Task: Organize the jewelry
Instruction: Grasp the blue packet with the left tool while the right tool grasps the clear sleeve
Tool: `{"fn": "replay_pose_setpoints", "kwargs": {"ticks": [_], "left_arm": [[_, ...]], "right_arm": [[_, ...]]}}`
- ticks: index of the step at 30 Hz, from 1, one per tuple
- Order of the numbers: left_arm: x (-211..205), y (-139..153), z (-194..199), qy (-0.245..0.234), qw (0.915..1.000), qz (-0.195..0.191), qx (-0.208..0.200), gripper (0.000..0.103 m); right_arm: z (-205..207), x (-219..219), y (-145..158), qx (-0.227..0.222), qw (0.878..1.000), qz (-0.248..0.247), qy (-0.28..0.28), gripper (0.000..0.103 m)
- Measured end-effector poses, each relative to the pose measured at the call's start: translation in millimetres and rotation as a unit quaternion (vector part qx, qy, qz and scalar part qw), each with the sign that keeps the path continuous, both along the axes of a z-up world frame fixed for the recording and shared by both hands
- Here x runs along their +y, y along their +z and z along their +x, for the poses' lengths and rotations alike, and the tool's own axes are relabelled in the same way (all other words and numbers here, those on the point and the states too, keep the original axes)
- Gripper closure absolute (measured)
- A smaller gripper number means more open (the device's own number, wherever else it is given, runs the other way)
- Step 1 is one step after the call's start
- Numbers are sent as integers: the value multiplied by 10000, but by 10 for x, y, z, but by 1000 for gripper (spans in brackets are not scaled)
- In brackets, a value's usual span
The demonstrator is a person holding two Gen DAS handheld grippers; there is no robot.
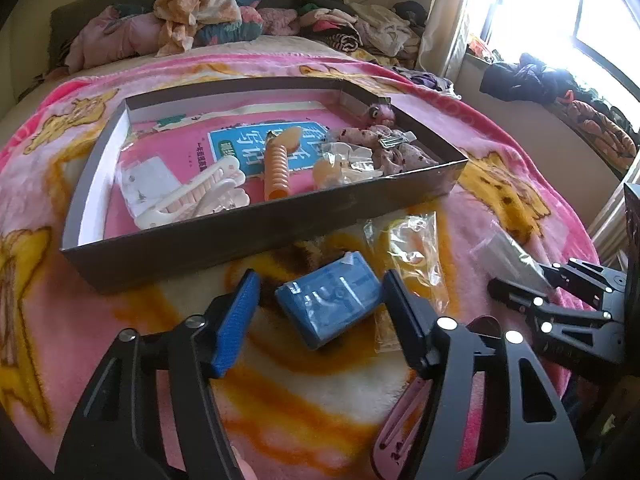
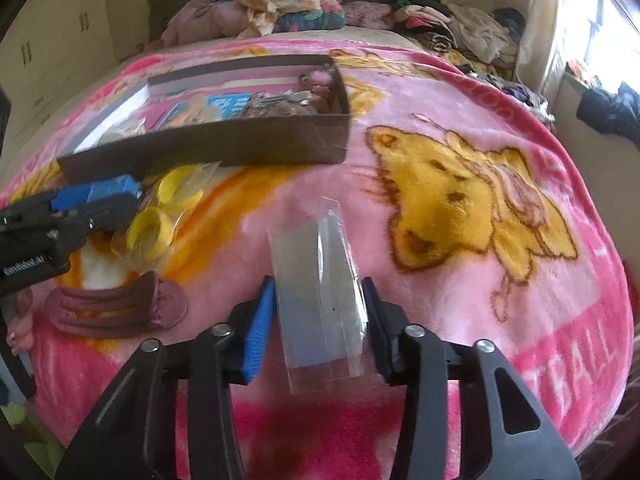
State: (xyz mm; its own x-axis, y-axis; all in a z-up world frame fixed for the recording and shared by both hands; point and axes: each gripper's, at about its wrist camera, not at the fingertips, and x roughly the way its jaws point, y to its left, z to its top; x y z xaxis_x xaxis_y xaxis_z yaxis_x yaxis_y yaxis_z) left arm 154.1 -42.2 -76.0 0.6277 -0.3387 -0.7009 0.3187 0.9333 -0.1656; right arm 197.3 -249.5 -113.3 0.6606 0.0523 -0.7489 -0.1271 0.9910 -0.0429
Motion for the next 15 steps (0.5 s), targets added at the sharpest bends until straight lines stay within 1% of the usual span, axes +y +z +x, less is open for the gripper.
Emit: {"fn": "replay_pose_setpoints", "kwargs": {"ticks": [2, 3, 8, 12, 15], "left_arm": [[-12, 6, -15, -39, 10000, 7, -15, 58], [-23, 7, -25, -46, 10000, 48, -42, 58], [-45, 19, -48, -77, 9998, 127, -115, 58], [-20, 60, -75, -49, 9998, 92, -171, 58], [17, 99, -89, 0, 9998, 27, -188, 58]], "right_arm": [[0, -49, 28, -55, 9999, 107, -74, 67], [-10, -63, 38, -89, 9998, 136, -102, 68], [-21, -151, 98, -222, 9988, 398, -181, 70], [-67, -180, 168, -369, 9975, 580, -186, 70], [-84, -175, 199, -408, 9972, 588, -196, 70]]}}
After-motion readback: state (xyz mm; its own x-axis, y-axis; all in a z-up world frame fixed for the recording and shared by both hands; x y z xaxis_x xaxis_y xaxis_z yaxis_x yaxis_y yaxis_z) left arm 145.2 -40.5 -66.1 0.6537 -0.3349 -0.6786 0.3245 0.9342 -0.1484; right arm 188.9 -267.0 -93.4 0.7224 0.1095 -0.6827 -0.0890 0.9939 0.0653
